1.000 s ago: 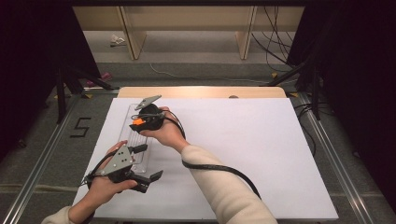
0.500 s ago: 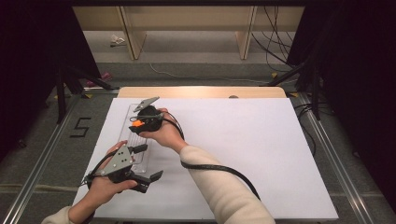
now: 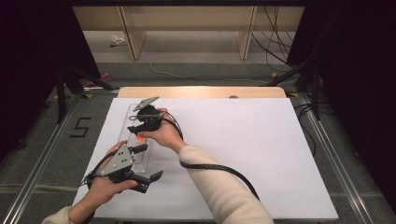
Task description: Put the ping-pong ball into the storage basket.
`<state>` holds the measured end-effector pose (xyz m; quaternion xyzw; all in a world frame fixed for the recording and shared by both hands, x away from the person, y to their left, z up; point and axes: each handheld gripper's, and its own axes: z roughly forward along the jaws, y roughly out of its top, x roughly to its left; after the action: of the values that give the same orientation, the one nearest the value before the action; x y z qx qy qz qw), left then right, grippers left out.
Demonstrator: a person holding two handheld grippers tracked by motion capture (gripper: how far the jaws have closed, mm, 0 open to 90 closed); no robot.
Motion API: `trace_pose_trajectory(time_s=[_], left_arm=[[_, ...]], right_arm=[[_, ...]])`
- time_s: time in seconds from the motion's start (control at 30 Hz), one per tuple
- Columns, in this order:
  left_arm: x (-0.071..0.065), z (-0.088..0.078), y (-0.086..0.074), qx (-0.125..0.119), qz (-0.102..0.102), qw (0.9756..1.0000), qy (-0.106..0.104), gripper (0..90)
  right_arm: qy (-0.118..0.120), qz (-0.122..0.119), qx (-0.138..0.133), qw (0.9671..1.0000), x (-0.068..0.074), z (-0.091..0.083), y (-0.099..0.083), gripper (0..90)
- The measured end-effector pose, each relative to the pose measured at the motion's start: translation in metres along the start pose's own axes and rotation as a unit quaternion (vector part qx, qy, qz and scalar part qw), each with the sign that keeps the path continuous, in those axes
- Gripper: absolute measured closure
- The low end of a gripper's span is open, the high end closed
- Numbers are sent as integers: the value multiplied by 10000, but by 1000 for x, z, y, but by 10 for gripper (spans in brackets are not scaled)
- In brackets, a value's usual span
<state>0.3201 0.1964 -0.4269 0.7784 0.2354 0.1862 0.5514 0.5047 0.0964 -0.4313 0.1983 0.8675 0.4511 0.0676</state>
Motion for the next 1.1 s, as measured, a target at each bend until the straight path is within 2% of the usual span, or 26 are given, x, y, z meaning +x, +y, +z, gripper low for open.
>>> trace_pose_trajectory(time_s=[0.17,0.53,0.73,1.1], left_arm=[[0,0,0,1,4,10000,-2,1],[0,0,0,-10,1,10000,-4,2],[0,0,0,-5,1,10000,6,1],[1,0,0,18,0,10000,8,0]], right_arm=[[-34,50,-22,10000,-1,0,0,352],[-166,-6,-75,9998,-2,-5,-1,246],[-268,39,-170,9995,-8,-19,-6,163],[-508,228,-251,9981,-23,-53,-20,164]])
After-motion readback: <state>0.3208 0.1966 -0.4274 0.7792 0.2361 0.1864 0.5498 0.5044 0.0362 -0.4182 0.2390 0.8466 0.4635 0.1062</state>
